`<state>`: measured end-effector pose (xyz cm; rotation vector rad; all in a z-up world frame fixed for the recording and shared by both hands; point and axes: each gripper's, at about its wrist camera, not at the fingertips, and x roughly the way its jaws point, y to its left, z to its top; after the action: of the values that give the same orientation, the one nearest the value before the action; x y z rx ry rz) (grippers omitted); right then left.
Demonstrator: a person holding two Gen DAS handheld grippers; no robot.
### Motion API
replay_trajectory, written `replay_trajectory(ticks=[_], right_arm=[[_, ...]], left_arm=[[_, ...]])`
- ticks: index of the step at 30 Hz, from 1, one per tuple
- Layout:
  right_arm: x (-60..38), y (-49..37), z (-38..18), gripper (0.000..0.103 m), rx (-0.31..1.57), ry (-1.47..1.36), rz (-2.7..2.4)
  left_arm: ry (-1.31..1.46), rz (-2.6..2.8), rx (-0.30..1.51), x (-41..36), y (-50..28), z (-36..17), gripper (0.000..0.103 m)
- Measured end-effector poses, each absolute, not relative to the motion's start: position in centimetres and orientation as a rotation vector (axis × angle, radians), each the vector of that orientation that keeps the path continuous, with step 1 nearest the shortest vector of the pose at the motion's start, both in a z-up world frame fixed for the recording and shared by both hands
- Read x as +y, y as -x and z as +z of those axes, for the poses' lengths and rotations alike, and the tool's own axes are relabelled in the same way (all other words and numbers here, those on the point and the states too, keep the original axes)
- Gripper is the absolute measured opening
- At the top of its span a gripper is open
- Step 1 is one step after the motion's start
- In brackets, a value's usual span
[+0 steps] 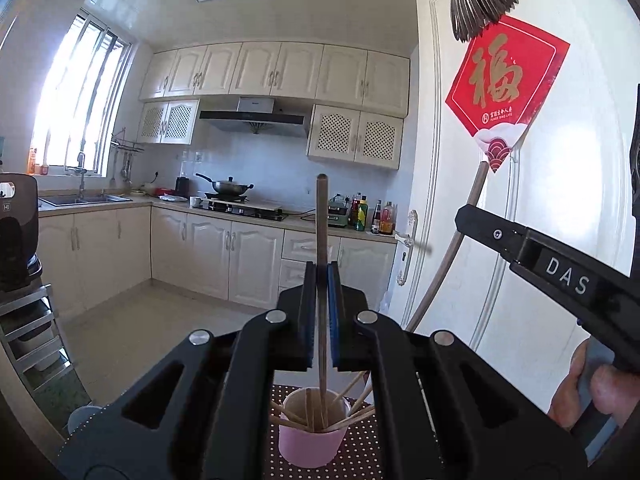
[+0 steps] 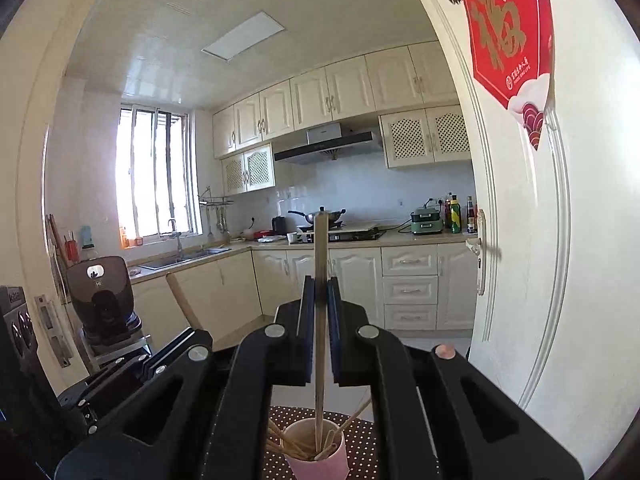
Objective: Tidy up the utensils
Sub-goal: 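Lower the chopsticks into the cup and open both tools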
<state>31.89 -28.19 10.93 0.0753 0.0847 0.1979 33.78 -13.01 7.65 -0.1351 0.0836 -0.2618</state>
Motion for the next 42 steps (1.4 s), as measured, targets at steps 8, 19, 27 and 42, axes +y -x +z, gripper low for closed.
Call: replay_trajectory(ticks=[8, 19, 27, 42], right_arm=[[-28.8, -33.6, 9.3, 0.005, 0.117, -0.089, 0.198], [-28.1, -34.8, 7.3, 0.005, 0.206, -0.048, 0.201], [-27.7, -34.9, 6.6, 0.005, 0.252, -0.042, 0.208], [-28.0, -35.6, 4.6, 0.005, 0.362, -0.071, 0.229]], left_arm=[[0.094, -0.281, 0.133, -14.2, -35.4, 5.2, 0.006], [0.055, -0.284, 0.214, -14.6, -36.3, 3.2, 0.006], [0.033, -0.293, 0.263, -14.5, -36.3, 2.5, 0.007], [-0.016, -0.248, 0.263, -14.5, -35.4, 3.5, 0.007]])
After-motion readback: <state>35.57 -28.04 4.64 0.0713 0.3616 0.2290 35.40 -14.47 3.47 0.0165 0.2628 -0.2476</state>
